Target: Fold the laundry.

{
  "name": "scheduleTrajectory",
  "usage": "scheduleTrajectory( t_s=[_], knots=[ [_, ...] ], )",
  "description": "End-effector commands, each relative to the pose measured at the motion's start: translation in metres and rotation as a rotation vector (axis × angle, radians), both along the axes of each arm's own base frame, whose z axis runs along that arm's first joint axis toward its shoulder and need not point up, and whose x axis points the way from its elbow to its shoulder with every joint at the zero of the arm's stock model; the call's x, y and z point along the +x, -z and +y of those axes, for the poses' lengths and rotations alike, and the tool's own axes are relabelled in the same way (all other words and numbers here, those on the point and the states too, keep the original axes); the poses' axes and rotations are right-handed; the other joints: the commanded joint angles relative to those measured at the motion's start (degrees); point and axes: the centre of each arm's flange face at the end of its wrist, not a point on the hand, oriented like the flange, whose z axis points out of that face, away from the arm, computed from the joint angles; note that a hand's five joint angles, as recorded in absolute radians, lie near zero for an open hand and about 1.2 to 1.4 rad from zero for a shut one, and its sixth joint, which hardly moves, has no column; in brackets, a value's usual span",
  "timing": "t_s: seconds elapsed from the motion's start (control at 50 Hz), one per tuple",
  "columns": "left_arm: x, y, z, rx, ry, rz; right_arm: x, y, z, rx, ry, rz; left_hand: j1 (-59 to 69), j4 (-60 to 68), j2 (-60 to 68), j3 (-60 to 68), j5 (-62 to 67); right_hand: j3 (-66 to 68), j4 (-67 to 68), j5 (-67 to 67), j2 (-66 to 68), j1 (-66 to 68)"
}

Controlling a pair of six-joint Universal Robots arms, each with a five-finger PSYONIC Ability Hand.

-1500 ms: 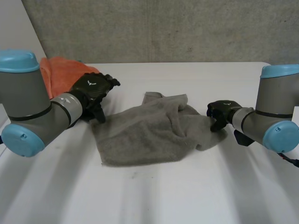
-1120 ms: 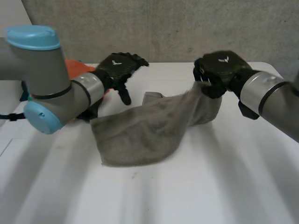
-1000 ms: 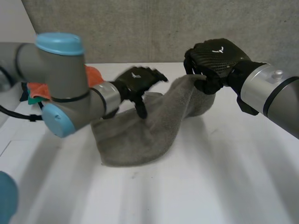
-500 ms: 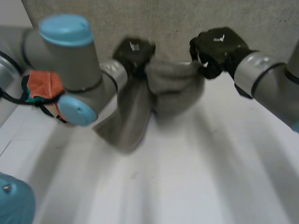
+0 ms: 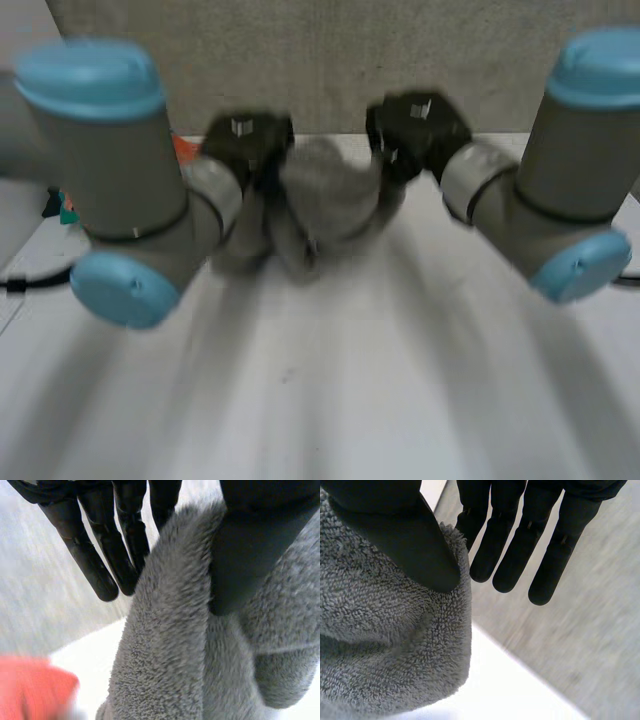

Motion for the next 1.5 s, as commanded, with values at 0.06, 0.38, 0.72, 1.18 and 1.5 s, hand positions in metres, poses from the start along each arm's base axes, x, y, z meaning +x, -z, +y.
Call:
scheduleTrajectory(
  t_s=[0.06,0.38,0.72,1.18,1.5],
  knots=[
    [0.019,0.079,0.033,0.371,-0.025,-0.106,-0.013,0.095,0.028,0.163,-0.052,0.285,-22.03,-23.41,-23.36,-23.49,-23.7,9.3,9.09,9.02,9.8,12.17],
    [0.048,0.008,0.023,0.17,0.094,-0.247,-0.05,0.025,0.022,0.112,-0.002,0.211,-41.25,-42.62,-42.57,-42.7,-42.91,-58.18,-58.39,-58.46,-57.68,-55.31],
    [0.022,0.055,0.017,0.098,0.475,-0.58,-0.078,0.067,0.031,0.267,-0.017,0.345,-32.65,-34.02,-33.98,-34.11,-34.31,-50.95,-51.16,-51.23,-50.44,-48.07],
    [0.029,0.042,0.015,0.042,0.351,-0.604,-0.044,0.081,0.005,0.111,-0.154,0.367,27.89,26.51,26.56,26.43,26.22,-52.63,-52.84,-52.91,-52.13,-49.75],
    [0.061,-0.053,0.029,-0.106,0.245,-0.447,0.003,0.083,0.031,-0.043,-0.609,0.517,27.89,26.51,26.56,26.43,26.22,-52.63,-52.84,-52.91,-52.13,-49.75]
  ],
)
